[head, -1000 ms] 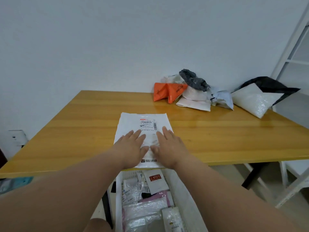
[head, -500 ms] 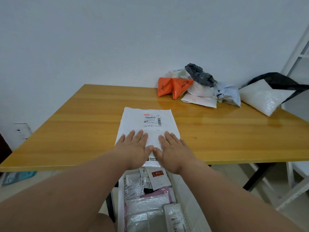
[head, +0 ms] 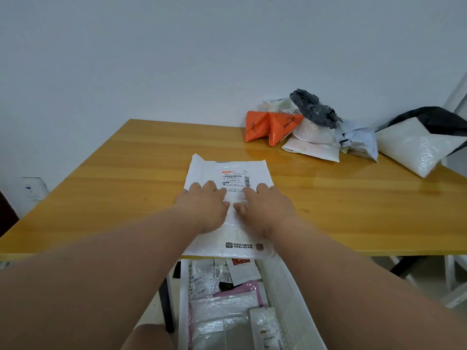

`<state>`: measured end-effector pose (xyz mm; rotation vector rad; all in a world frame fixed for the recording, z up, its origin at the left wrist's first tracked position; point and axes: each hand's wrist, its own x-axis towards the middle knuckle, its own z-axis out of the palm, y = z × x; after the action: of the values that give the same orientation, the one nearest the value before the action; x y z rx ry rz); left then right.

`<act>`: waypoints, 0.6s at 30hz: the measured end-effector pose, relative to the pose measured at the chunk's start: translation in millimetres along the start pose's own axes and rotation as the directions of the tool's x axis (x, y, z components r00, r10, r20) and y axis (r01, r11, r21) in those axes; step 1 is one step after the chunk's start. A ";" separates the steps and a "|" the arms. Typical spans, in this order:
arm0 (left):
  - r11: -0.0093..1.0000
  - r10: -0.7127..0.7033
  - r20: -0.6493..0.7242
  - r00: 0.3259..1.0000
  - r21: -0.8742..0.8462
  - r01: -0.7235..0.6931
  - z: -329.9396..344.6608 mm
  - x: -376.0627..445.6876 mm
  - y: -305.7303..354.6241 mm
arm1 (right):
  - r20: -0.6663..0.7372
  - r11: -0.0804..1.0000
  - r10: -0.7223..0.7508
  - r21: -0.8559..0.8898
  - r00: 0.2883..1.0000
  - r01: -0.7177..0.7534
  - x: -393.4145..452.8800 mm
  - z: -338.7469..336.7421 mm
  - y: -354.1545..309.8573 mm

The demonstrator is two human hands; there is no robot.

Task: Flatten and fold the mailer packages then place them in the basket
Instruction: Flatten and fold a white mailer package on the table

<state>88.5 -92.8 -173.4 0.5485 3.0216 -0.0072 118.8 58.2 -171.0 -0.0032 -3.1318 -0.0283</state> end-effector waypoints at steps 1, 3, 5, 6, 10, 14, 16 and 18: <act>0.999 0.019 -0.027 0.999 0.037 -0.018 2.1 1.7 -1.0 | 0.003 1.000 -0.019 -0.017 1.000 0.019 0.6 4.0 1.2; 0.993 0.058 -0.078 0.995 0.103 -0.050 11.3 2.0 -1.2 | -0.022 0.998 -0.053 -0.043 0.998 0.052 0.7 11.7 4.6; 0.996 0.053 -0.078 0.996 0.078 -0.047 20.7 2.9 -1.3 | -0.056 0.995 -0.098 -0.022 0.994 0.097 3.0 15.8 7.8; 0.999 0.037 -0.044 0.998 0.036 -0.036 22.7 5.2 -1.8 | -0.048 0.993 -0.122 0.005 0.991 0.122 5.8 17.4 9.1; 0.999 0.026 0.129 0.991 -0.047 -0.020 16.2 15.0 -5.3 | 0.053 0.983 -0.149 0.116 0.987 0.142 20.0 17.7 9.6; 0.998 0.055 0.118 0.991 -0.050 -0.049 3.7 20.8 -9.4 | 0.038 0.989 -0.068 0.137 0.997 0.062 33.3 2.5 6.7; 0.998 0.038 0.079 0.996 -0.051 -0.034 -2.5 26.9 -11.6 | 0.015 0.987 -0.047 0.154 0.999 0.045 42.0 -0.4 5.8; 0.998 0.023 0.069 0.997 -0.056 -0.019 -5.6 34.1 -13.0 | -0.004 0.983 -0.030 0.182 1.000 0.030 51.1 0.7 5.7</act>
<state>51.7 -92.9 -170.3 0.5633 2.9388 0.0570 67.6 64.1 -171.1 0.0456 -3.1203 0.2579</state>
